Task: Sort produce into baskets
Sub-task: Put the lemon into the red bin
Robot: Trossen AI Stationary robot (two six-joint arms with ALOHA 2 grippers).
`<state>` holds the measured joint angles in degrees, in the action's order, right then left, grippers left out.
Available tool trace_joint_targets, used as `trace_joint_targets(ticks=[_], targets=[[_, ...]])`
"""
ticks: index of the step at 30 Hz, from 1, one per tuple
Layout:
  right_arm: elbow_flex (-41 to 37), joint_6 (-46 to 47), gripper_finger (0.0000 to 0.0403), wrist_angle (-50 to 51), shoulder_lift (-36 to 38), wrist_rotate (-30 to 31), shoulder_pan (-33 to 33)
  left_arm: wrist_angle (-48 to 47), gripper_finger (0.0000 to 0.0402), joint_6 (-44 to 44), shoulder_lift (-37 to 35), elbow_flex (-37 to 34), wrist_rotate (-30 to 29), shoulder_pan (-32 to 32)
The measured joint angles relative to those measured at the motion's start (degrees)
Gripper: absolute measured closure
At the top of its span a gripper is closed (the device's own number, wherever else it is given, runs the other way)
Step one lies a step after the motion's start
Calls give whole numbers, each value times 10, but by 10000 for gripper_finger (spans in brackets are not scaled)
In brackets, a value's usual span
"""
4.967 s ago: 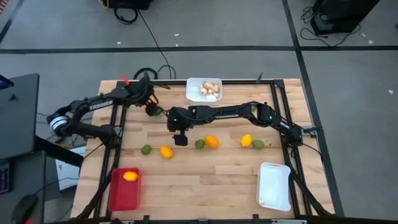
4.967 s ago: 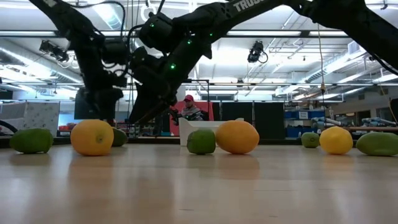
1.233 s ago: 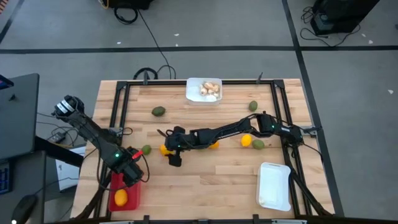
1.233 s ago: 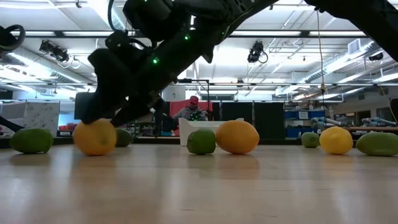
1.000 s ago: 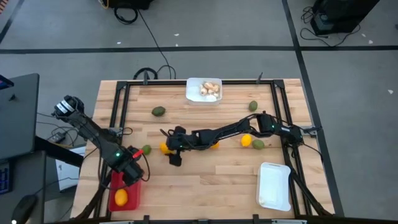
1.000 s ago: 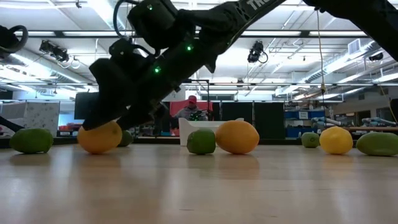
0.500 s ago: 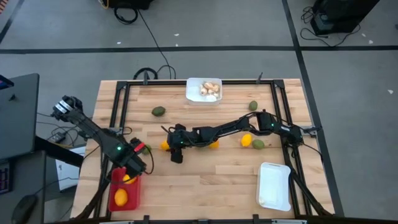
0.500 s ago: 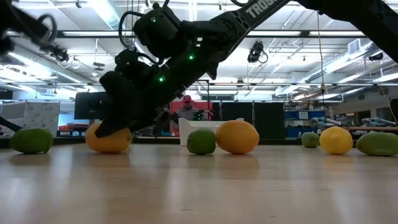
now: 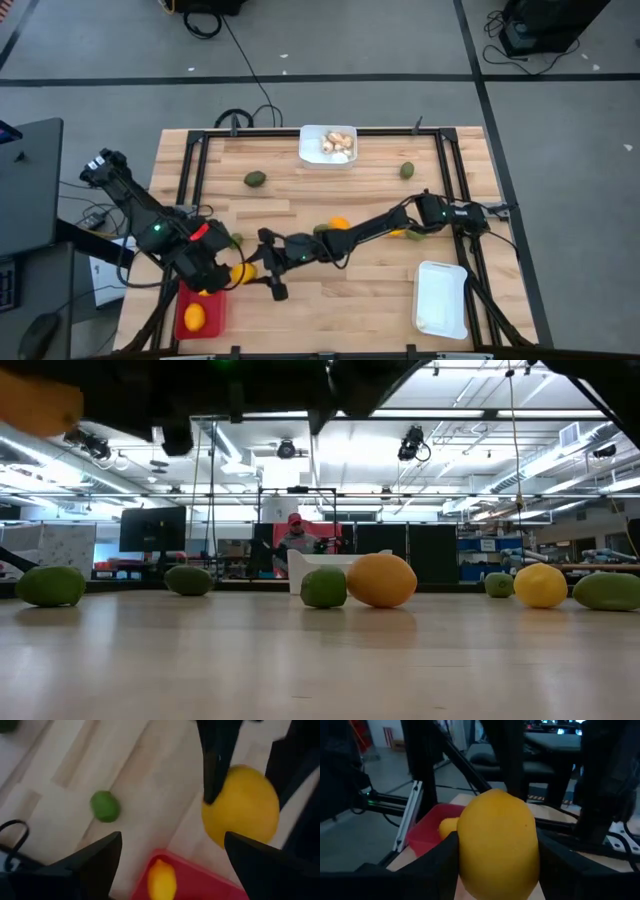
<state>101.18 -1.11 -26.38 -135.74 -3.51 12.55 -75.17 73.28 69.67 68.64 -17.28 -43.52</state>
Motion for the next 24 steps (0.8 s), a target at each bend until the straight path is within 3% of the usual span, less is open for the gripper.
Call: trace_joint_targets(ticks=[7, 13, 16, 24], targets=[[9, 14, 175, 7, 0, 24, -2, 107, 41, -93, 1, 0, -1, -12], [9, 15, 175, 12, 0, 35, -6, 101, 41, -128, 1, -1, 1, -12], [9, 15, 175, 11, 0, 37, -7, 80, 41, -118, 0, -14, -26, -12], [9, 14, 175, 12, -1, 33, -14, 84, 41, -117, 1, -59, -28, -11]])
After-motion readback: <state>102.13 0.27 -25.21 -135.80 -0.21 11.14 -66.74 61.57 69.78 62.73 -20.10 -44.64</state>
